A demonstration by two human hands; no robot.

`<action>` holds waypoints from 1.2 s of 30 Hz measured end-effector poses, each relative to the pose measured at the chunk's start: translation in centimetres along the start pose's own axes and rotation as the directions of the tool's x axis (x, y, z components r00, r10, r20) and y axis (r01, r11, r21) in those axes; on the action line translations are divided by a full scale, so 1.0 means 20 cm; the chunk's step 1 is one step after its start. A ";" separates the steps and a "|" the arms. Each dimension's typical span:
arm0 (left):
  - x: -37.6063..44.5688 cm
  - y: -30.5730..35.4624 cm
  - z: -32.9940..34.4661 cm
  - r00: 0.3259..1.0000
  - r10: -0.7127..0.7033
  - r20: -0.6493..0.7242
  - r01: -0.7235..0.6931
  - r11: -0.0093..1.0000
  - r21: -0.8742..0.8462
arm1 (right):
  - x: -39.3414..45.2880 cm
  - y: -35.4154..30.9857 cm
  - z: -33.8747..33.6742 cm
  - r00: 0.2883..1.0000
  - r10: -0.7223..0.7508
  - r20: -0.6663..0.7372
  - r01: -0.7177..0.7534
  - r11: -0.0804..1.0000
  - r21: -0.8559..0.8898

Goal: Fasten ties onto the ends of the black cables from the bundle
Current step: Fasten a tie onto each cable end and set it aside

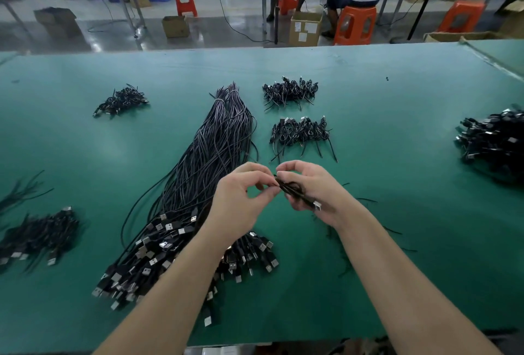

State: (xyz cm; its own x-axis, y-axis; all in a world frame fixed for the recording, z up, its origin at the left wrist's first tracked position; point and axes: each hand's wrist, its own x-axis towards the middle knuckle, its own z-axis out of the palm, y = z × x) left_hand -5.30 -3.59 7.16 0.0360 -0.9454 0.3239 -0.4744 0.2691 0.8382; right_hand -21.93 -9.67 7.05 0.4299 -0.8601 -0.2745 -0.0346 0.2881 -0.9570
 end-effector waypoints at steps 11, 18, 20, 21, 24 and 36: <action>0.02 -0.01 0.02 0.959 -0.269 -0.090 0.246 0.946 -0.210 | -0.03 0.01 -0.04 0.993 -0.093 0.067 0.095 0.995 -0.032; 0.03 0.01 0.06 0.867 -0.495 0.063 0.453 0.729 -0.514 | -0.01 -0.01 -0.02 0.963 -0.269 0.035 0.264 0.902 -0.342; 0.02 0.00 0.05 0.923 -0.385 -0.016 0.351 0.857 -0.378 | -0.01 -0.02 -0.02 0.974 -0.228 -0.013 0.214 0.932 -0.291; 0.01 -0.01 0.05 0.963 -0.266 -0.054 0.243 0.933 -0.266 | -0.01 -0.02 -0.03 0.982 -0.188 -0.034 0.175 0.957 -0.232; -0.01 -0.03 0.05 0.972 0.224 -0.069 -0.208 0.960 0.188 | 0.00 -0.03 -0.02 0.999 -0.037 -0.019 0.035 0.997 -0.073; 0.00 -0.03 0.01 0.940 -0.333 -0.076 0.307 0.921 -0.238 | -0.03 -0.01 -0.01 0.960 -0.247 0.128 0.264 0.955 -0.135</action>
State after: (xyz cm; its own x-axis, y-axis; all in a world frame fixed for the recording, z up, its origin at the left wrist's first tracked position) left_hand -5.19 -3.75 6.59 0.2585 -0.9642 0.0587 -0.2170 0.0013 0.9762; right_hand -22.38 -9.35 7.28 0.5373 -0.8432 -0.0153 -0.0419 -0.0086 -0.9991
